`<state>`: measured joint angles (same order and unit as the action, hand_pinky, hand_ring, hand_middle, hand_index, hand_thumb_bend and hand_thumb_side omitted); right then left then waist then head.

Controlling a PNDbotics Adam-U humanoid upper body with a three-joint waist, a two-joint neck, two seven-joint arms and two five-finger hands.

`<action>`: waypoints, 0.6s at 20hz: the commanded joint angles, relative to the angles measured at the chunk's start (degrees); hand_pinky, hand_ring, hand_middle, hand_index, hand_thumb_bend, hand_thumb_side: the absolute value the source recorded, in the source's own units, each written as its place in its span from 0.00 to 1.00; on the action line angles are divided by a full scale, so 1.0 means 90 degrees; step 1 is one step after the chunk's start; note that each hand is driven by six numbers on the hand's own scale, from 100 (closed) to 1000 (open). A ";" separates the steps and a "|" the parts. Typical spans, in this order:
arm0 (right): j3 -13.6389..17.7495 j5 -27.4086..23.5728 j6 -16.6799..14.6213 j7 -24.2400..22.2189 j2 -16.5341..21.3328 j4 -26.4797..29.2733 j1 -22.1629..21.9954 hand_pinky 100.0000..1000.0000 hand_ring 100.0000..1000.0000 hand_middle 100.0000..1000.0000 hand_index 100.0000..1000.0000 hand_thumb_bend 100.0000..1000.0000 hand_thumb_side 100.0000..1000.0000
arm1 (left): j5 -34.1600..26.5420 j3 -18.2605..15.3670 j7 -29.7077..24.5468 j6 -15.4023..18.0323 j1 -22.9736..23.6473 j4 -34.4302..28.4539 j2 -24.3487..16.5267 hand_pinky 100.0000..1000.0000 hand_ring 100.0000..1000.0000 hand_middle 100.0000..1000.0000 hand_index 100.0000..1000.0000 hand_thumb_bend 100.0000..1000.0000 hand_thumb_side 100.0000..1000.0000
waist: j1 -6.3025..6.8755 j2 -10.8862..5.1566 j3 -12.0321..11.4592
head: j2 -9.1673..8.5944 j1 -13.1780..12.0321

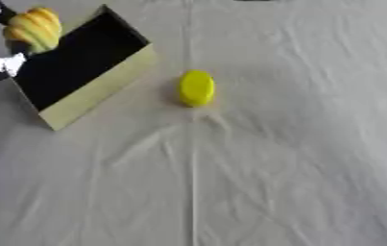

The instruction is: Pick up objects on the table and place them in the box.

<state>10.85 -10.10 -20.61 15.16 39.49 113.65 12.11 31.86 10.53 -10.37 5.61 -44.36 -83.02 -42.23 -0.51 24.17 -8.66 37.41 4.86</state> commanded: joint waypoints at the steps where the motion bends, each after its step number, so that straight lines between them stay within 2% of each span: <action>1: 0.0040 -0.0038 0.0030 -0.0017 0.0092 0.0105 0.0056 0.92 0.81 0.64 0.78 0.00 0.59 | 0.0346 0.0035 -0.0154 -0.0011 -0.0236 0.0207 -0.0058 0.69 0.69 0.57 0.66 0.00 0.05 | 0.0010 -0.0125 0.0005 | -0.0049 -0.0018; 5: 0.0030 -0.0058 0.0044 -0.0048 0.0069 0.0105 0.0059 0.92 0.81 0.64 0.78 0.00 0.59 | 0.0916 0.0191 -0.0414 0.0049 -0.0462 0.0712 0.0104 0.71 0.72 0.62 0.72 0.00 0.10 | 0.0004 -0.0129 0.0023 | -0.0046 -0.0031; 6: 0.0030 -0.0060 0.0047 -0.0052 0.0065 0.0105 0.0054 0.92 0.81 0.64 0.78 0.00 0.59 | 0.1031 0.0214 -0.0485 0.0087 -0.0500 0.0805 0.0134 0.74 0.75 0.66 0.79 0.01 0.16 | 0.0006 -0.0128 0.0028 | -0.0042 -0.0033; 7: 0.0031 -0.0062 0.0049 -0.0055 0.0060 0.0105 0.0051 0.93 0.81 0.64 0.78 0.00 0.59 | 0.1133 0.0224 -0.0567 0.0120 -0.0538 0.0882 0.0162 0.75 0.77 0.69 0.83 0.03 0.19 | 0.0007 -0.0128 0.0031 | -0.0035 -0.0036; 8: 0.0030 -0.0064 0.0052 -0.0059 0.0054 0.0105 0.0046 0.93 0.81 0.64 0.78 0.00 0.59 | 0.1225 0.0218 -0.0628 0.0146 -0.0572 0.0929 0.0181 0.78 0.81 0.74 0.88 0.08 0.25 | 0.0011 -0.0128 0.0032 | -0.0028 -0.0036; 10: 0.0026 -0.0064 0.0063 -0.0071 0.0046 0.0105 0.0035 0.93 0.81 0.64 0.78 0.00 0.59 | 0.1376 0.0187 -0.0682 0.0156 -0.0616 0.0956 0.0195 0.81 0.85 0.79 0.92 0.16 0.37 | 0.0022 -0.0129 0.0032 | -0.0024 -0.0027; 12: 0.0028 -0.0069 0.0075 -0.0075 0.0040 0.0105 0.0033 0.93 0.81 0.64 0.78 0.00 0.59 | 0.1472 0.0153 -0.0691 0.0135 -0.0649 0.0942 0.0201 0.82 0.86 0.80 0.93 0.19 0.41 | 0.0037 -0.0134 0.0030 | -0.0025 -0.0023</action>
<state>10.69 -10.49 -20.01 14.54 39.01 113.65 12.08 44.35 12.77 -16.31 6.80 -49.03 -74.13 -39.23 -0.32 24.17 -8.41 37.44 4.63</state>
